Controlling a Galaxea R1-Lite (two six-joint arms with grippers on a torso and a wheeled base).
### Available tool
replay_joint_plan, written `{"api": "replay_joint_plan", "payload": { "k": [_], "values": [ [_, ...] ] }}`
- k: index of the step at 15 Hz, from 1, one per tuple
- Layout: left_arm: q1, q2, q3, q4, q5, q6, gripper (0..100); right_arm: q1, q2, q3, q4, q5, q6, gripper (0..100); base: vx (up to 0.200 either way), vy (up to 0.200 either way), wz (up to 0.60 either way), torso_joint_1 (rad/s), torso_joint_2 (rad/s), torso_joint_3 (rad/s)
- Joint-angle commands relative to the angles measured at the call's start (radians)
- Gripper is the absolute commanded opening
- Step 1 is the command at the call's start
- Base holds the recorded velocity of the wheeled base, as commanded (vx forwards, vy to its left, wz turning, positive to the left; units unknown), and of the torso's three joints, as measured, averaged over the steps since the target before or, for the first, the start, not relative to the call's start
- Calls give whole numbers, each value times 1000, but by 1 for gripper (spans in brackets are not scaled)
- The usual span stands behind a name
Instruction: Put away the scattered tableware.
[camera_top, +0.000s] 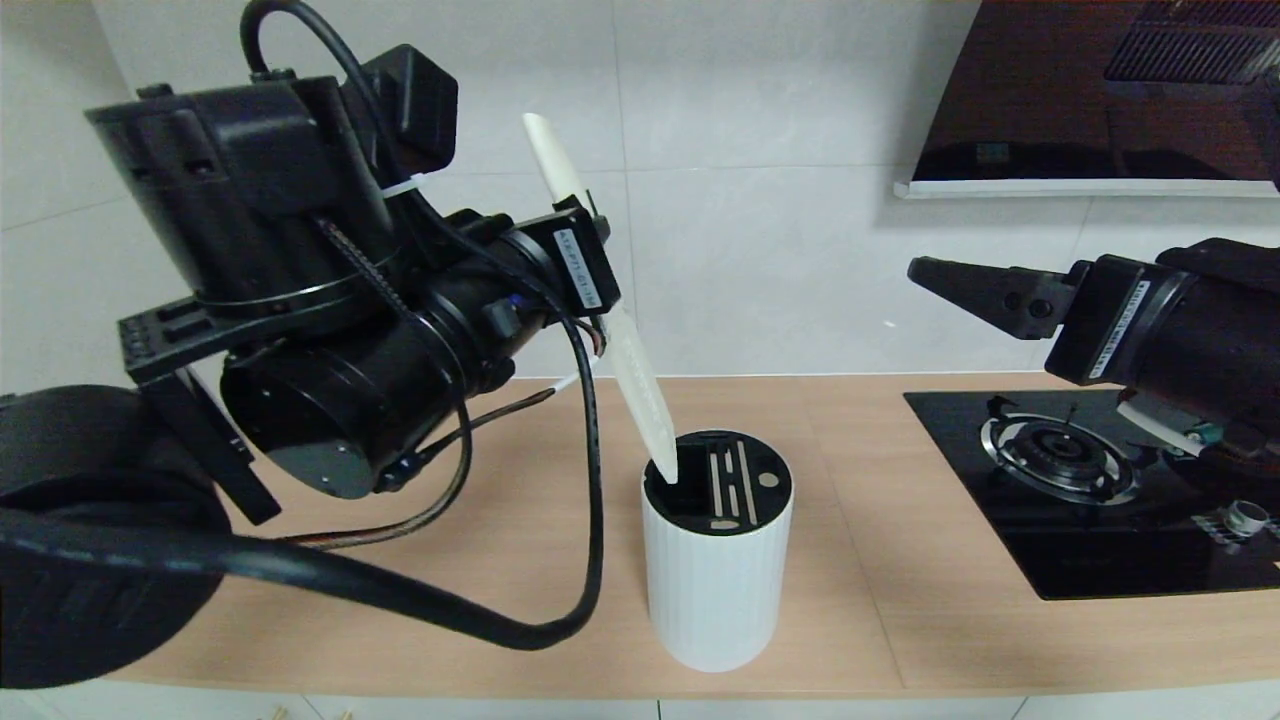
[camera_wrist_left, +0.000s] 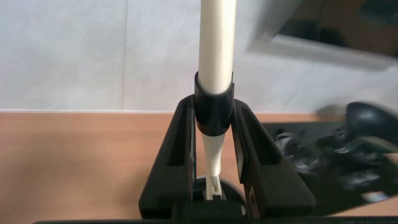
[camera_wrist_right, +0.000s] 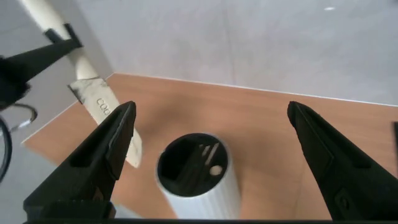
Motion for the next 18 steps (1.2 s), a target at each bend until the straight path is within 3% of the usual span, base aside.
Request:
{"api": "replay_joint_plan", "payload": {
  "k": [1,3,6,18],
  "values": [
    [-18,47,5,-62,51,54,0,-8,-4,2,-5,-3,1,100,0,0,0,0,0,0],
    [-30,87,5,-147,145,118,0,-10,1,2,-7,-5,1,100,0,0,0,0,0,0],
    [-43,168,5,-268,188,177,0,-10,4,2,-5,-5,1,100,0,0,0,0,0,0],
    [-86,291,-1,-278,196,143,0,-10,18,6,-5,-6,1,100,0,0,0,0,0,0]
  ]
}}
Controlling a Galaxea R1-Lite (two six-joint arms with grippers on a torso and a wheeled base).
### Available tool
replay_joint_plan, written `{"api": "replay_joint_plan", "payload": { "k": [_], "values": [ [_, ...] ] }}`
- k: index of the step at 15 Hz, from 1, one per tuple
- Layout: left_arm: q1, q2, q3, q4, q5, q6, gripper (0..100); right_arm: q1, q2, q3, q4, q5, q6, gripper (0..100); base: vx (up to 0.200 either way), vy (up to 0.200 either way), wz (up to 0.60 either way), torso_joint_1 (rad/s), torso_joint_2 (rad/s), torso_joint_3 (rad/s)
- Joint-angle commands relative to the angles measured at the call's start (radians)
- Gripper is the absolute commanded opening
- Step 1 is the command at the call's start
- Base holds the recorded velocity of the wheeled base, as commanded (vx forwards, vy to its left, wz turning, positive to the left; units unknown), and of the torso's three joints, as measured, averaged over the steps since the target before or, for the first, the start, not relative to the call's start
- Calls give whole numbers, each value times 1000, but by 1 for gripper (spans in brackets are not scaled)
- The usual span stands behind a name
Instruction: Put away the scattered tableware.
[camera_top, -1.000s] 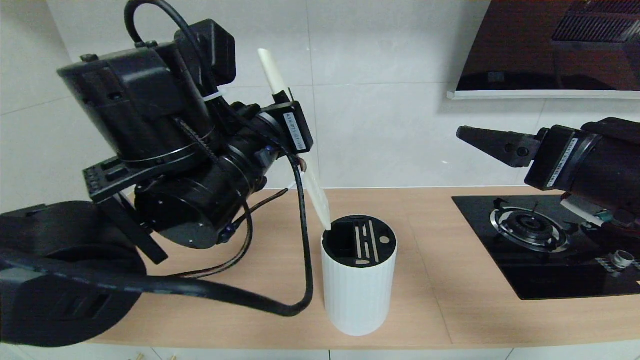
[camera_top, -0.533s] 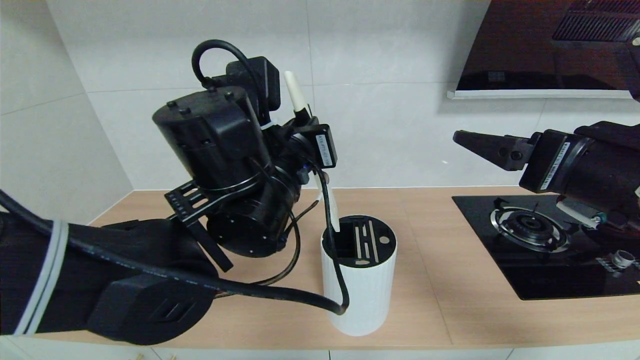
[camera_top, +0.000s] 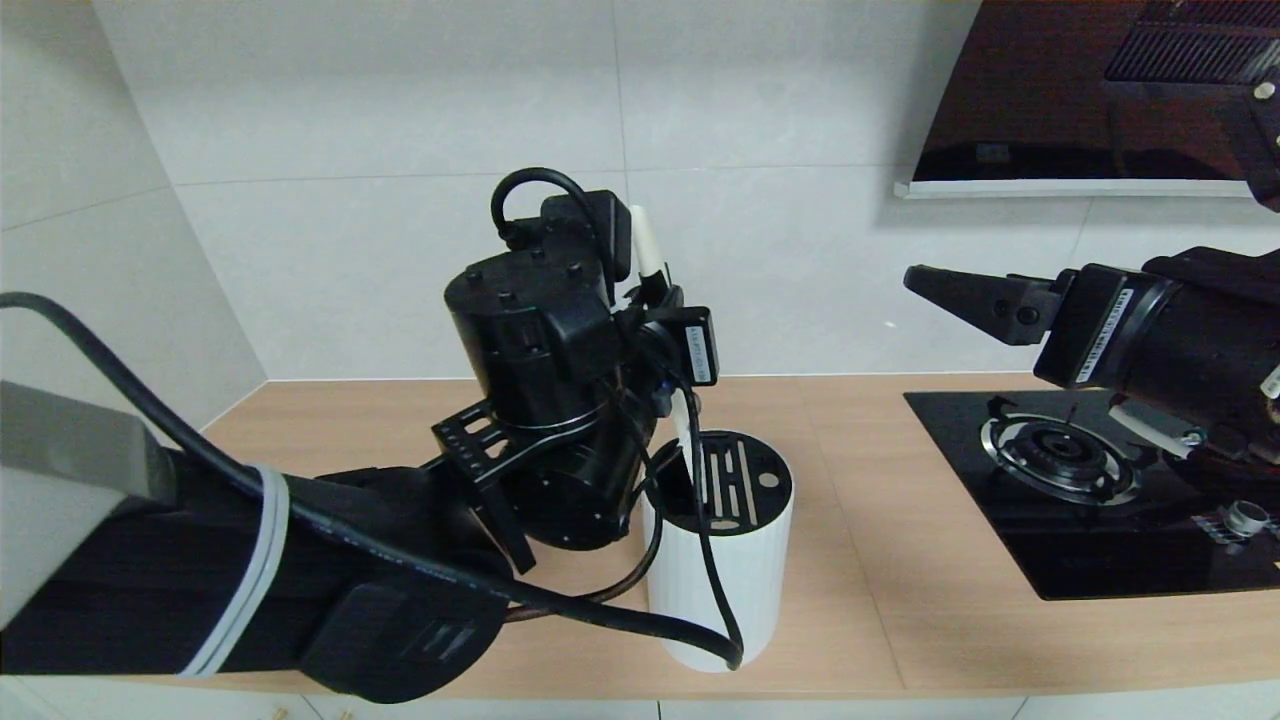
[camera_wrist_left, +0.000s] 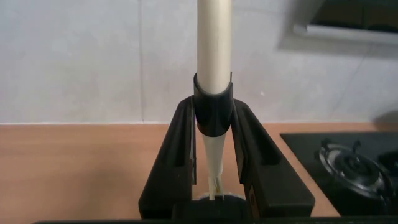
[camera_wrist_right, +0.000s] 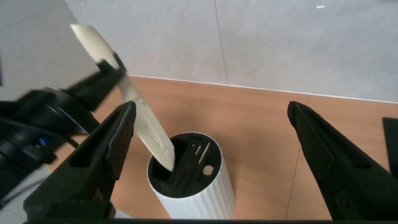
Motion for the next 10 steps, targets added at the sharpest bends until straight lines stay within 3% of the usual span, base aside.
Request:
{"api": "replay_joint_plan", "payload": {
  "k": [1,10],
  "values": [
    [-1,33,0,1,3,-2,0,0,3,0,-1,0,0,100,0,0,0,0,0,0],
    [-34,76,35,5,0,-22,0,0,3,3,1,0,0,100,0,0,0,0,0,0]
  ]
}}
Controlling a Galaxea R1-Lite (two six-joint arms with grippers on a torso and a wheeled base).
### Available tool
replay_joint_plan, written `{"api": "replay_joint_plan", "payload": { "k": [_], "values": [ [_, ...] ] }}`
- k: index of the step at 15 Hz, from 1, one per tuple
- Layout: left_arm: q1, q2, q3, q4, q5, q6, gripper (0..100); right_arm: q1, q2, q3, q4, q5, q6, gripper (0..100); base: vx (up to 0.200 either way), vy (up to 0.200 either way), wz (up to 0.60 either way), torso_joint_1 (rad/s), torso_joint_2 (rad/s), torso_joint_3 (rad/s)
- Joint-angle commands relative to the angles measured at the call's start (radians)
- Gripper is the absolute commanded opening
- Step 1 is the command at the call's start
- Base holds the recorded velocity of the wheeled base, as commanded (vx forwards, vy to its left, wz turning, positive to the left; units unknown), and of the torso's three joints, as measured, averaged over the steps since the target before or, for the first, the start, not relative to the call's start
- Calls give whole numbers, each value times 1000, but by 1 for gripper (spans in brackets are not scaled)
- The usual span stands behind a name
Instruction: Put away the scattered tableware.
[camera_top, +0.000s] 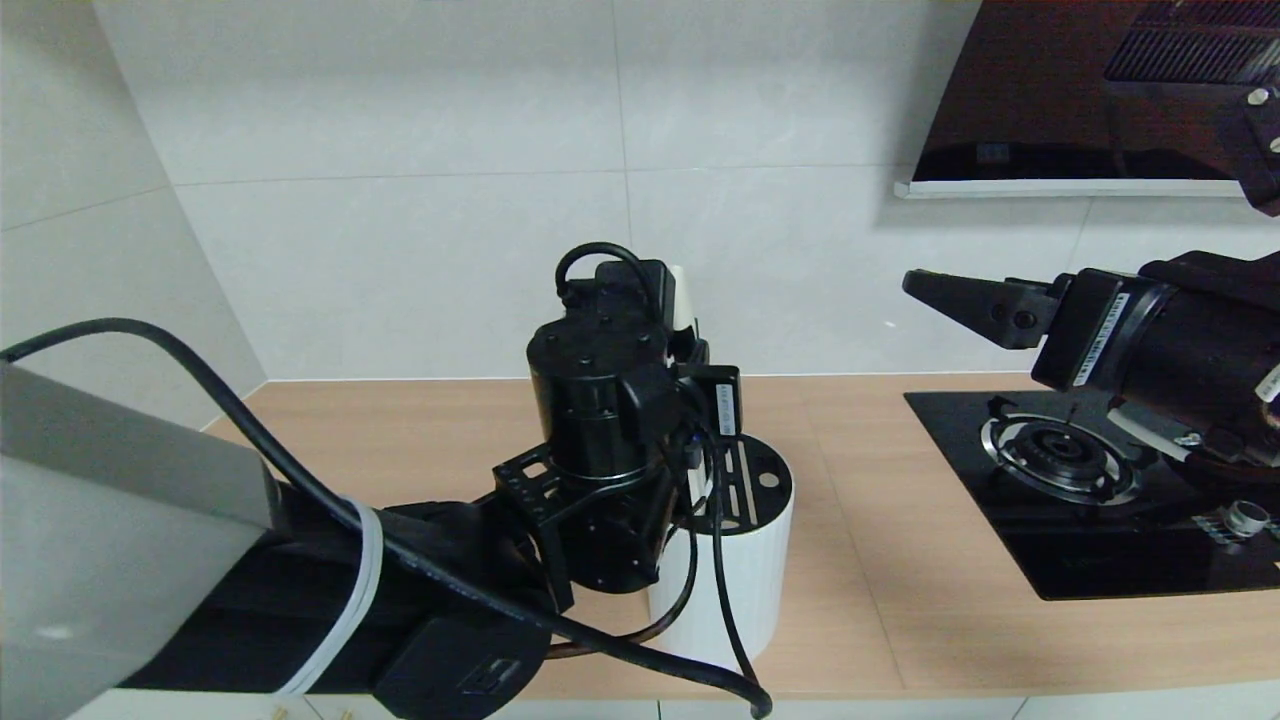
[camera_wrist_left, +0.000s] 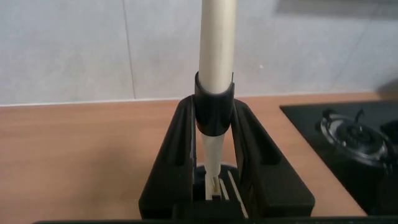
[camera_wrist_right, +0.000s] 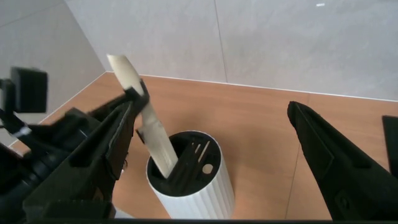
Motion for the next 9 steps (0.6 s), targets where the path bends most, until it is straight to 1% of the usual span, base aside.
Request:
{"api": "replay_joint_plan", "payload": {
  "k": [1,9],
  "values": [
    [-1,14,8,2,1,-1,0,0,2,0,0,1,0,100,0,0,0,0,0,0],
    [-17,81,56,3,2,0,0,0,4,0,1,1,0,100,0,0,0,0,0,0]
  ]
}}
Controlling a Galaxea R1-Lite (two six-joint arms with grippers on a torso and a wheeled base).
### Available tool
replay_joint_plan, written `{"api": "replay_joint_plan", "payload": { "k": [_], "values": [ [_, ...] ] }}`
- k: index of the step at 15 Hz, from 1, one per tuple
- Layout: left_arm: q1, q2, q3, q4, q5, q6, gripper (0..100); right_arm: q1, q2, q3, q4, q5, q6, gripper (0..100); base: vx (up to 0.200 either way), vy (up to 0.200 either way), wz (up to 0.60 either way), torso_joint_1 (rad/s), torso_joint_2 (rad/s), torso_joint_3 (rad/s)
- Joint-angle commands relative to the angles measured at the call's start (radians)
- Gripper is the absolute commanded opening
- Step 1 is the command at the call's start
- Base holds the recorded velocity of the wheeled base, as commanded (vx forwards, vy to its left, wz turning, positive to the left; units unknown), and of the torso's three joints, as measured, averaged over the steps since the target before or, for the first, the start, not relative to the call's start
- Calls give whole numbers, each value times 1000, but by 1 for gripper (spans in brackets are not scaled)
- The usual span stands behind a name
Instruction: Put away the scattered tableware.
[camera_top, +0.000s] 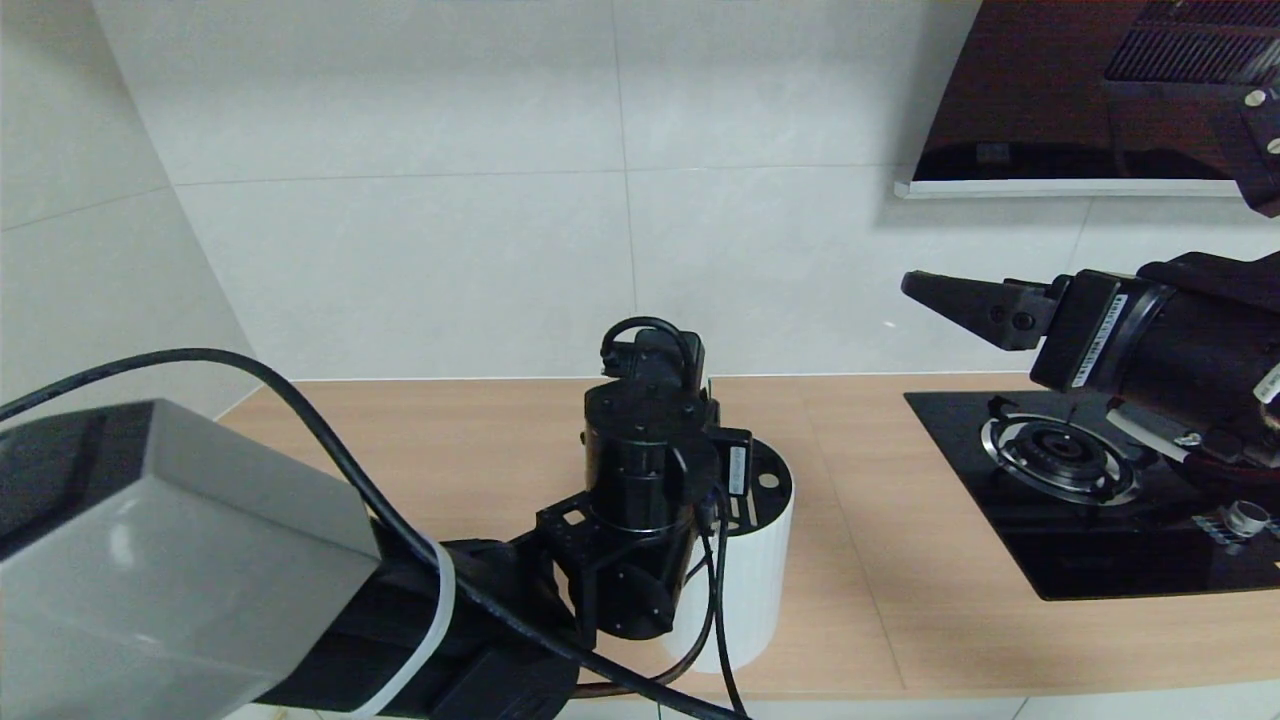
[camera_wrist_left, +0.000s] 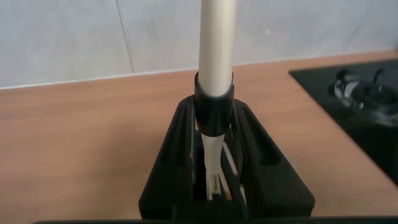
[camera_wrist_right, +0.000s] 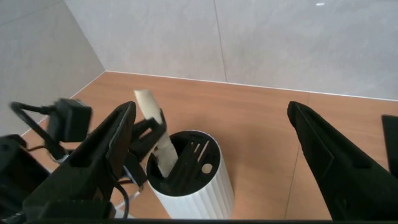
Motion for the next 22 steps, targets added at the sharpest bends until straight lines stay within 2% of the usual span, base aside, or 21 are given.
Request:
{"api": "replay_joint_plan", "payload": {
  "k": [1,12,13,22],
  "values": [
    [-8,20,13,-1,1,0,0,0,2,0,0,0,0,100,0,0,0,0,0,0],
    [-23,31,34,27,1,1,0,0,5,1,1,3,0,100,0,0,0,0,0,0],
    [-23,30,34,27,1,1,100,0,8,1,0,2,0,100,0,0,0,0,0,0],
    [-23,-10,34,24,1,0,100,0,10,7,0,5,0,100,0,0,0,0,0,0]
  ]
}}
